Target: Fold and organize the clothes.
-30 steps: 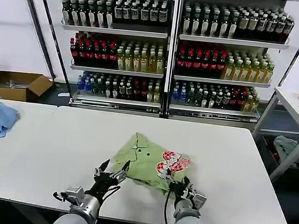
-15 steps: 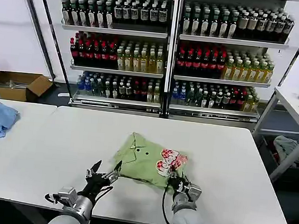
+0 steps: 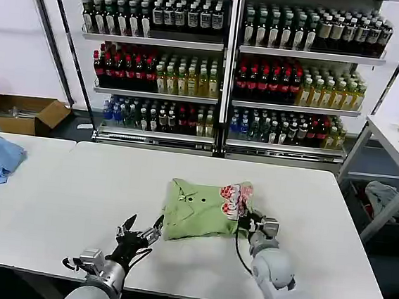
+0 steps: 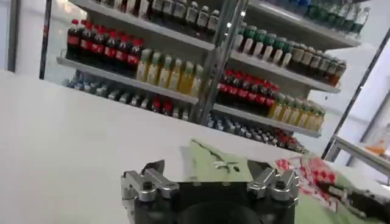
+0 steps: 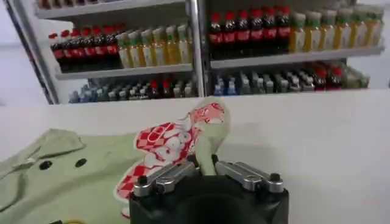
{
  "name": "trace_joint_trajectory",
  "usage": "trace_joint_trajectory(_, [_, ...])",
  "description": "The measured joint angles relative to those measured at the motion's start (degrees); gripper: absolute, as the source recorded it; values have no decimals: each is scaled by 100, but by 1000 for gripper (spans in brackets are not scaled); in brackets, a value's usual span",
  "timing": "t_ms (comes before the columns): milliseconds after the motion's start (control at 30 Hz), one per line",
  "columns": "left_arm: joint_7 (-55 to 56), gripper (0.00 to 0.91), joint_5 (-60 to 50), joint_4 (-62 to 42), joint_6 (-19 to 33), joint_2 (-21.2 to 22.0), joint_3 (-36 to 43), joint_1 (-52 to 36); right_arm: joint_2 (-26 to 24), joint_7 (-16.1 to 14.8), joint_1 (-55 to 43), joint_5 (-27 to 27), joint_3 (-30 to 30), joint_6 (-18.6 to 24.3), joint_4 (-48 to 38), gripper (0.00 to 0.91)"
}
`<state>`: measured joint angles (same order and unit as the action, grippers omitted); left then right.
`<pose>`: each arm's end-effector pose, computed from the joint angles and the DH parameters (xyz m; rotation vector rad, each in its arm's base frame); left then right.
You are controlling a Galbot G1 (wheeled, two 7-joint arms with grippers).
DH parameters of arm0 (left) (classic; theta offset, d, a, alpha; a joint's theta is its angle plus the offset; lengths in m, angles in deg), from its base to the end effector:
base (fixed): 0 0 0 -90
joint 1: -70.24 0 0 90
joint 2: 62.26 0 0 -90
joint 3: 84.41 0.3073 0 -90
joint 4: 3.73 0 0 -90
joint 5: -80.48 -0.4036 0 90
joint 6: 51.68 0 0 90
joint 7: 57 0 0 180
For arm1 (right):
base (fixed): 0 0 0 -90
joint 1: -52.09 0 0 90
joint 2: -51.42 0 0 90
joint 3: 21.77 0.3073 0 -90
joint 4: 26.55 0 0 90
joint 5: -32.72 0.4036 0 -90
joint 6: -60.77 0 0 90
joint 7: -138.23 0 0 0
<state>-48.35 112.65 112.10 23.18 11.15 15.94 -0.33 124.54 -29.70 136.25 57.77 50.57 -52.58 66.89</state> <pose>0.2889 -0.0250 -0.2553 -0.2688 -2.8207 0.4280 0.4131 0.0348 -0.2657 0.1837 -2.7745 -0.0424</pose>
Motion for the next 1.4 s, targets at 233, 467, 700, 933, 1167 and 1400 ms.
trace_joint_trajectory(233, [-27,907,-152,-36,59,-31,47,-71,-153,-355,142,-527,198,340,103,907])
trace_joint_trajectory(467, [-28,907,-458,7,159,-63,74,-99,-149,-256,1037,-1247,643,1058,727,907])
trace_joint_trajectory(700, [-1,907,-747,62,310,-112,53,-47,-36,-131,2191,-1606,1161,1676,1705,907])
trace_joint_trajectory(933, [3,907,-917,76,388,-145,53,-91,178,-50,3016,-1815,1438,1946,2300,907])
trace_joint_trajectory(1167, [5,907,-1072,8,438,-223,41,-56,365,8,3436,-1920,1507,2081,2577,907])
trace_joint_trajectory(1400, [5,907,-1137,-34,466,-245,-17,-67,493,112,3647,-2093,1519,2186,2744,907])
